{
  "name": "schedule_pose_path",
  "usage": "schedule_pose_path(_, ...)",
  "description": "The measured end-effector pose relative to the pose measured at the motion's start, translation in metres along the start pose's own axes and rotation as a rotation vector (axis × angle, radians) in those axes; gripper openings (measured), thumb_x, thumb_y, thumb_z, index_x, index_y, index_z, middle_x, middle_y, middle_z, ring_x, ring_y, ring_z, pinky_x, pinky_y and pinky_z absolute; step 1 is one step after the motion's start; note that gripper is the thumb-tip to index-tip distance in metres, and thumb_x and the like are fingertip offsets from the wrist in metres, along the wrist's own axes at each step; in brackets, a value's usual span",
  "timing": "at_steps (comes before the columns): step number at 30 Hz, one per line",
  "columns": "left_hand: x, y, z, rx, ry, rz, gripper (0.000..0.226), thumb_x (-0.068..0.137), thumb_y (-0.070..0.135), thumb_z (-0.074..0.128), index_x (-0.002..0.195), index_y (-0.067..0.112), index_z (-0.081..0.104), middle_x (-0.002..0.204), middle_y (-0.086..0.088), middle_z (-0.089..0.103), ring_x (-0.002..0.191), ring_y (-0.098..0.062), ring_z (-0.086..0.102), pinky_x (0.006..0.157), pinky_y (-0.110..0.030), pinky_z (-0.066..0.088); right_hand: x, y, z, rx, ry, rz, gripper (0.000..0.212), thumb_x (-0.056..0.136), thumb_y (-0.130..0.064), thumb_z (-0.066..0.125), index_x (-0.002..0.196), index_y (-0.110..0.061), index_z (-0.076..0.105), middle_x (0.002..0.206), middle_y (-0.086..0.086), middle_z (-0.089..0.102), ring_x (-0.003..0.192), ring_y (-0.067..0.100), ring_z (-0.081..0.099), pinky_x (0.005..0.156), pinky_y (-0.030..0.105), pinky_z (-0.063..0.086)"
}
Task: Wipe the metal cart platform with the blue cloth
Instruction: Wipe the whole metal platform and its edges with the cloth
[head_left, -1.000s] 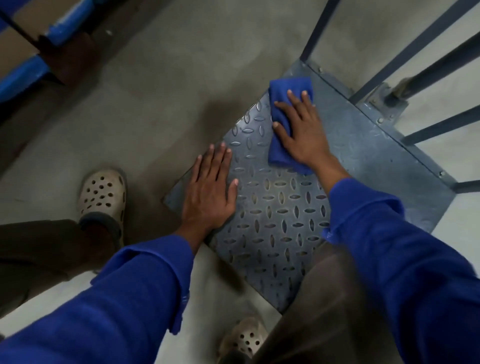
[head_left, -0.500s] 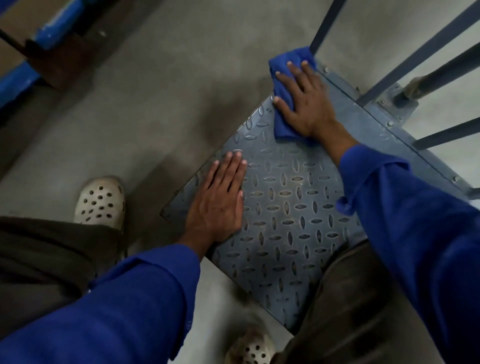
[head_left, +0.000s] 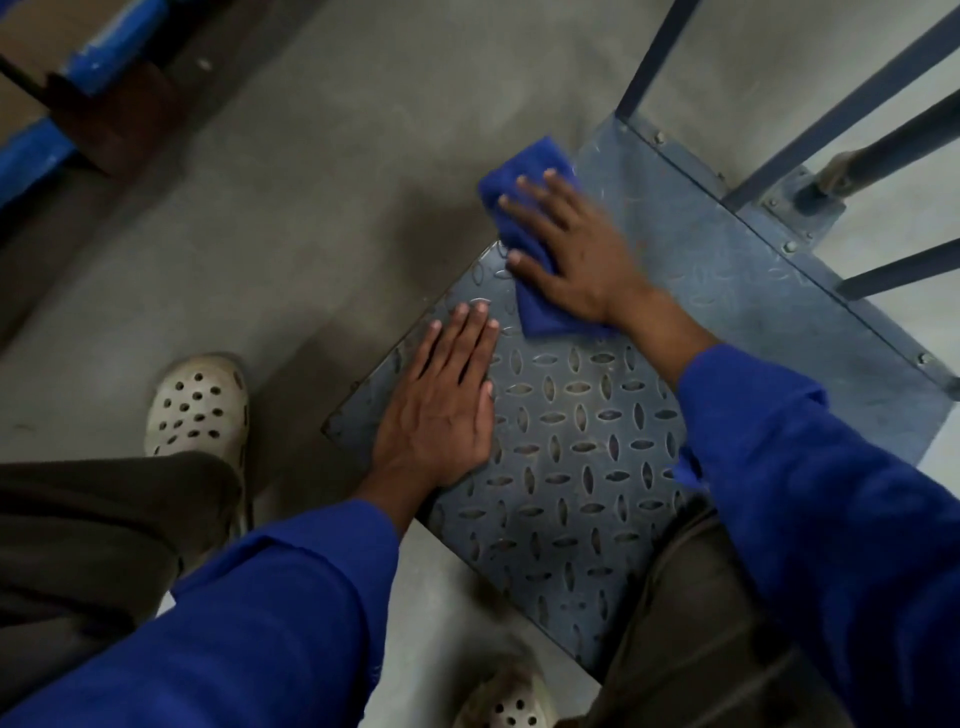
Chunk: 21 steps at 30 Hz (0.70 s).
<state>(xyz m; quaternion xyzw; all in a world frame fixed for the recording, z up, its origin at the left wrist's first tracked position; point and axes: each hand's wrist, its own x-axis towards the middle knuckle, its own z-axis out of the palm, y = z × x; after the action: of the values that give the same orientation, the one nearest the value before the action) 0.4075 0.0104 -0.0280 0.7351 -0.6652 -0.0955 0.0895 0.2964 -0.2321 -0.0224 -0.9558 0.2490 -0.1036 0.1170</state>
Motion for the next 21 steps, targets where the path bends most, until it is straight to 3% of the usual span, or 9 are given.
schedule_pose_path(3,0.000,0.001,0.001,-0.032,0.013,-0.001,0.070,0.106,0.030,0.036,0.169,0.006,0.017,0.178,-0.010,0.008,0.166,-0.024,0.003,0.134,-0.047,0.012,-0.004,0.016,-0.009,0.009,-0.075,-0.214,0.058,0.113,-0.050,0.047,0.162,-0.019,0.045,0.171,0.010,0.039,0.162,0.031,0.029,0.134,0.050,0.023)
schedule_pose_path(7,-0.002,-0.002,-0.001,-0.045,0.028,0.009,0.070,0.106,0.030,0.039,0.169,0.006,0.018,0.178,-0.011,0.010,0.166,-0.023,0.004,0.134,-0.046,0.011,0.020,0.068,-0.025,-0.011,0.033,0.175,0.060,0.110,-0.055,0.045,0.162,-0.026,0.044,0.170,0.012,0.041,0.160,0.038,0.033,0.134,0.048,0.020)
schedule_pose_path(9,-0.002,-0.002,0.000,-0.051,0.038,0.017,0.069,0.106,0.030,0.039,0.168,0.006,0.019,0.178,-0.011,0.011,0.166,-0.024,0.005,0.134,-0.046,0.011,0.021,0.061,-0.016,-0.019,0.037,0.221,0.064,0.110,-0.062,0.039,0.163,-0.026,0.043,0.170,0.013,0.041,0.160,0.040,0.032,0.134,0.049,0.019)
schedule_pose_path(14,-0.016,-0.002,0.001,-0.088,0.055,-0.020,0.063,0.109,0.026,0.037,0.166,0.003,0.026,0.176,-0.013,0.020,0.165,-0.026,0.014,0.132,-0.048,0.019,-0.015,-0.021,-0.007,0.059,-0.071,-0.247,0.055,0.112,-0.041,0.052,0.159,-0.012,0.050,0.169,0.015,0.040,0.162,0.030,0.027,0.136,0.045,0.017)
schedule_pose_path(16,-0.038,-0.001,0.001,-0.072,0.037,-0.034,0.065,0.109,0.027,0.037,0.167,0.002,0.022,0.177,-0.014,0.016,0.165,-0.027,0.010,0.132,-0.049,0.018,-0.015,-0.014,-0.009,0.054,-0.053,-0.292,0.054,0.112,-0.041,0.053,0.158,-0.013,0.052,0.169,0.014,0.042,0.161,0.032,0.032,0.135,0.047,0.022)
schedule_pose_path(21,-0.077,0.009,0.004,-0.003,0.014,-0.042,0.073,0.106,0.034,0.042,0.167,0.002,0.019,0.177,-0.017,0.009,0.166,-0.030,0.005,0.132,-0.054,0.018,0.000,-0.004,-0.005,-0.050,0.099,0.094,0.052,0.112,-0.053,0.043,0.153,-0.024,0.059,0.160,0.013,0.053,0.153,0.043,0.042,0.132,0.047,0.026)
